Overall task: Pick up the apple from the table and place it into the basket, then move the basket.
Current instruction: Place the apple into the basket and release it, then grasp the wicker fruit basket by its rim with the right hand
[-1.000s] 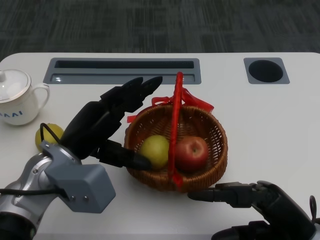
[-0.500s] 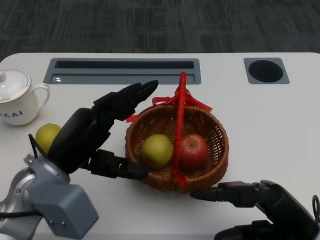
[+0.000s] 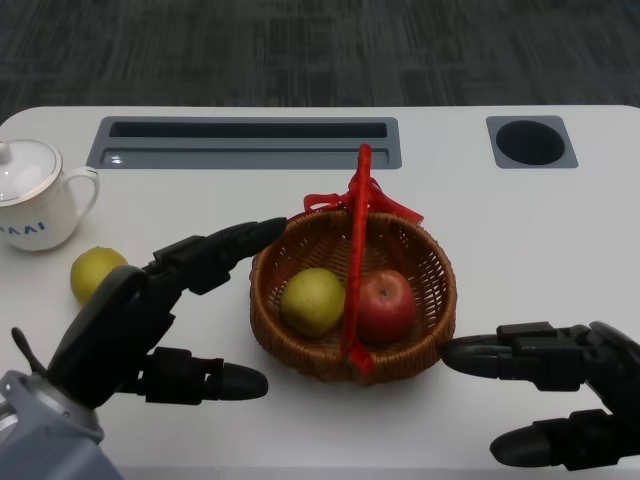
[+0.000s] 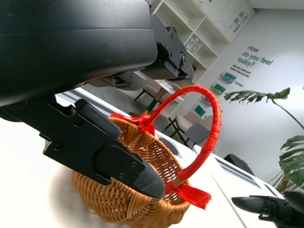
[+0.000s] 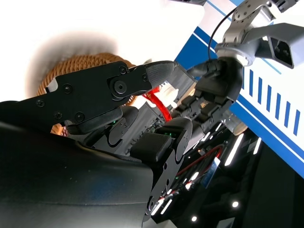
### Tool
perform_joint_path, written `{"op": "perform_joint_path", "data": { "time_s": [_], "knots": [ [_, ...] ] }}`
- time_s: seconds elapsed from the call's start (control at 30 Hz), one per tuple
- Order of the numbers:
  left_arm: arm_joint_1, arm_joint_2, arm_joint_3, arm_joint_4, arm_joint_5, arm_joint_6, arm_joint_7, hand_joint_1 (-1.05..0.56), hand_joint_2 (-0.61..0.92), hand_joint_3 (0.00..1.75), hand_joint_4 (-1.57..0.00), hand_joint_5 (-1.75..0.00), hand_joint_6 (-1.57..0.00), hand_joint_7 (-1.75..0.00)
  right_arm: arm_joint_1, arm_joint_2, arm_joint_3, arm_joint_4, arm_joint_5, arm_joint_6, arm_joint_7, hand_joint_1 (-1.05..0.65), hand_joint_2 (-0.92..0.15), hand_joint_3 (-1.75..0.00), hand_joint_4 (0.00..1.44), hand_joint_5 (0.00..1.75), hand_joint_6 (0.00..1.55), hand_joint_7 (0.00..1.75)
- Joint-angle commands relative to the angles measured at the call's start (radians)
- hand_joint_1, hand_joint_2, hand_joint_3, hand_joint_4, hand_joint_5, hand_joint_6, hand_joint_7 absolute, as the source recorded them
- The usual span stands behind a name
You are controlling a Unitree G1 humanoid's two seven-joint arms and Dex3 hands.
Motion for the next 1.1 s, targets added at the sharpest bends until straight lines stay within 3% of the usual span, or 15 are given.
{"op": "perform_joint_path", "data": {
  "time_s": [0.03,0.23,0.6,0.77,0.9,1.1],
  "knots": [
    [0.035,0.018,0.022,-0.029,-0.037,-0.004,-0.023,-0.58,0.70,0.00,-0.47,-0.05,-0.45,-0.04,-0.037,-0.033,-0.014,-0.015,0.000,-0.029,0.005,-0.49,-0.92,0.00,0.74,0.00,0.67,0.00],
    [0.079,0.019,0.036,-0.049,-0.077,0.002,-0.058,-0.56,0.70,0.00,-0.51,-0.04,-0.49,-0.04,-0.123,-0.041,-0.022,0.025,-0.031,-0.067,0.005,-0.52,-0.92,0.00,0.75,0.01,0.68,0.00],
    [0.100,0.015,0.060,-0.027,-0.096,0.011,-0.086,-0.57,0.70,0.00,-0.55,-0.03,-0.53,-0.02,-0.314,-0.015,-0.071,0.239,-0.238,-0.215,-0.079,-0.54,-0.92,-0.04,0.76,0.00,0.66,0.00],
    [0.099,0.011,0.065,-0.018,-0.100,0.010,-0.090,-0.57,0.70,0.00,-0.55,-0.02,-0.53,-0.01,-0.387,-0.013,-0.052,0.352,-0.323,-0.201,-0.114,-0.55,-0.91,-0.05,0.73,0.00,0.65,0.00],
    [0.104,0.010,0.071,-0.018,-0.104,0.002,-0.091,-0.58,0.71,0.01,-0.55,-0.01,-0.53,-0.01,-0.448,0.001,-0.041,0.461,-0.446,-0.182,-0.172,-0.55,-0.87,-0.01,0.74,0.00,0.65,0.00],
    [0.106,0.005,0.080,-0.018,-0.107,-0.021,-0.087,-0.58,0.71,0.00,-0.57,-0.01,-0.54,-0.01,-0.536,0.009,0.000,0.555,-0.707,-0.172,-0.352,-0.60,-0.87,-0.01,0.76,0.01,0.65,0.00]
  ]
}}
